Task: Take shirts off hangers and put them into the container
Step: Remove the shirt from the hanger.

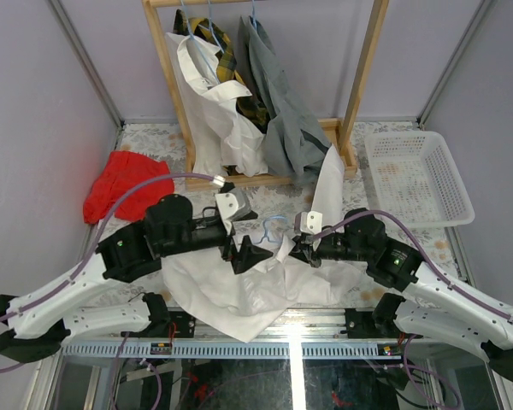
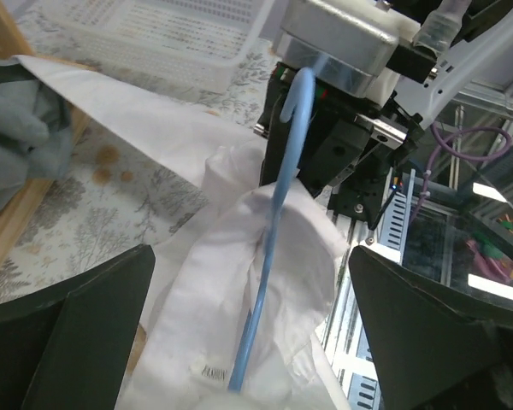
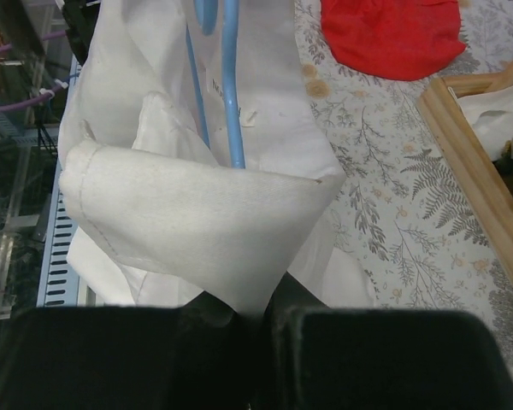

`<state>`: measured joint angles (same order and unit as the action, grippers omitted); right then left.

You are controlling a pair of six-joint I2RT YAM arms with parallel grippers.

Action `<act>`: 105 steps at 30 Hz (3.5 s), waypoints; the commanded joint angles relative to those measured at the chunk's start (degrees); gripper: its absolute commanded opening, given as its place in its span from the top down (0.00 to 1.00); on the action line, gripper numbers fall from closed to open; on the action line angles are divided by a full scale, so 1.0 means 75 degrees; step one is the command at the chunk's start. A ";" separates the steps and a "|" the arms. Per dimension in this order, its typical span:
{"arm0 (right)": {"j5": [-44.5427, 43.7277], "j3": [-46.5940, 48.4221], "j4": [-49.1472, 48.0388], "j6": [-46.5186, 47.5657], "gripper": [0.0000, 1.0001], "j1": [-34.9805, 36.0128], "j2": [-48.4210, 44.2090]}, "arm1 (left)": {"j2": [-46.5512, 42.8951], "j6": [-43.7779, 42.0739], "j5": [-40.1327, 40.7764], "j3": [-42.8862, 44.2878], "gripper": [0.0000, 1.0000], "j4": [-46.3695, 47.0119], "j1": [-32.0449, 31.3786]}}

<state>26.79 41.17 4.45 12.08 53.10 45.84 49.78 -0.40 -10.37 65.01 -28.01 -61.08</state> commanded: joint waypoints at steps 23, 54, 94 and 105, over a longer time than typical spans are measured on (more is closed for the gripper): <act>0.0647 -0.0366 -0.0942 -0.0781 1.00 0.0006 -0.0413 | 0.0393 0.1576 -0.0629 -0.0822 0.76 0.2656 -0.0017; -0.0994 0.0060 -0.0762 -0.1503 0.98 -0.0001 -0.0505 | 0.0148 0.0287 0.1592 0.0063 0.99 0.0430 -0.0020; -0.2971 -0.0388 0.0105 -0.1927 0.94 -0.0002 -0.2063 | 0.0368 0.0714 0.5944 0.0284 0.99 -0.0963 -0.0009; -0.2627 -0.0347 0.0600 -0.2135 0.79 0.0000 -0.2090 | 0.0634 0.0599 0.6008 0.0552 1.00 -0.1125 -0.0011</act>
<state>7.40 36.14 7.07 -2.39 53.58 31.53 55.48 9.65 22.70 67.26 -30.39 -63.31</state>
